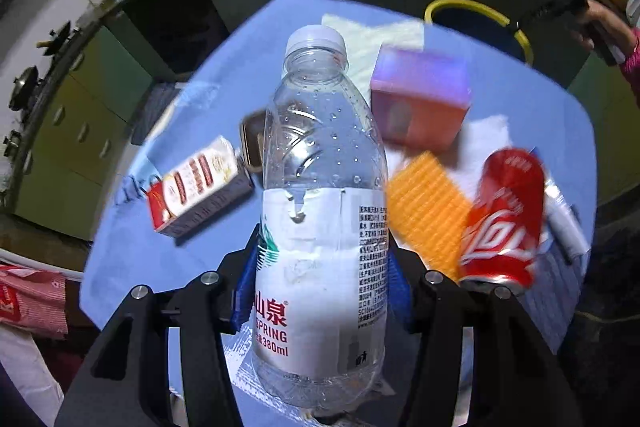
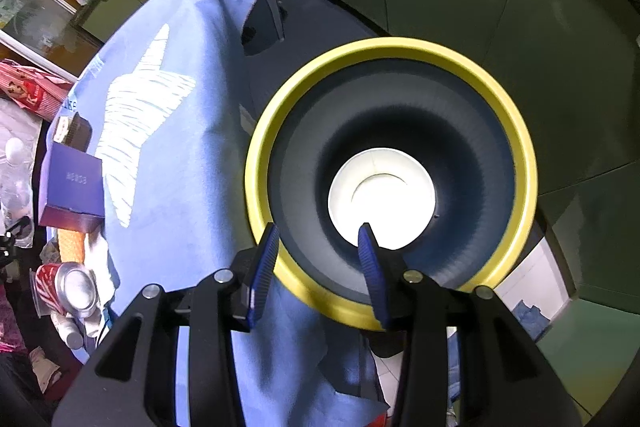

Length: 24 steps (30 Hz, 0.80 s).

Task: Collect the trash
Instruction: 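Carry the water bottle over the bin and release it from the left gripper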

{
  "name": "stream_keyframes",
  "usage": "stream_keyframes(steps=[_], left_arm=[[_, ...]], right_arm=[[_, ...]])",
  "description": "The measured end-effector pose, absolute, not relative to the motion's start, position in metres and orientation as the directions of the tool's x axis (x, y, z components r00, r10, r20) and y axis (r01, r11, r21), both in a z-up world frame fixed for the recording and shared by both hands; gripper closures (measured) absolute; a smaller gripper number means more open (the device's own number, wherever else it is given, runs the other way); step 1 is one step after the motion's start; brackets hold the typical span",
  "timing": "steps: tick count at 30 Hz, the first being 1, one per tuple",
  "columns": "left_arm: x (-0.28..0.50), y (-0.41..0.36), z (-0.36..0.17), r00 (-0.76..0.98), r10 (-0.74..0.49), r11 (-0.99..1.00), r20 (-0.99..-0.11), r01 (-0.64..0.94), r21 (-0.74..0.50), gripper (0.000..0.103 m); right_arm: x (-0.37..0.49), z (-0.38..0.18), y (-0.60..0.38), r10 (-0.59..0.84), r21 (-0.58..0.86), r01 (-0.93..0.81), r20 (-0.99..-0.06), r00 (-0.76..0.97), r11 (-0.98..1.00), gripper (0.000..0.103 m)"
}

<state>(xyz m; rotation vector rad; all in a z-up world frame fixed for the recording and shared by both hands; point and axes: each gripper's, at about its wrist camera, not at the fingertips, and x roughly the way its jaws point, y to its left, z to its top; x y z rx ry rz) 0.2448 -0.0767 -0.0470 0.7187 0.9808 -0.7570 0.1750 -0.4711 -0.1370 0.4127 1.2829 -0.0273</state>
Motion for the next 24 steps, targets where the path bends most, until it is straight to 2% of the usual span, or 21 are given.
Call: stream_keyframes(steps=[7,13,17,24], left_arm=[[0.21,-0.141,0.006,0.291,-0.292,0.474,-0.911,0.871,0.126,0.049],[0.191,-0.241,0.022,0.132,-0.38,0.348,-0.915,0.938,-0.009,0.049],[0.188,-0.319,0.009,0.031,-0.37,0.277,-0.928,0.958,-0.079,0.049],[0.203,-0.43,-0.038,-0.014,-0.326,0.249,-0.945,0.963,-0.1,0.049]], right_arm=[[0.137,-0.125,-0.489,0.19,0.289,0.27,-0.922,0.338,0.918,0.063],[0.093,-0.117,-0.521,0.172,0.304,0.321,-0.909,0.38,0.897,0.063],[0.062,-0.11,-0.54,0.162,0.317,0.343,-0.897,0.411,0.884,0.063],[0.017,-0.106,-0.57,0.146,0.342,0.378,-0.875,0.461,0.86,0.059]])
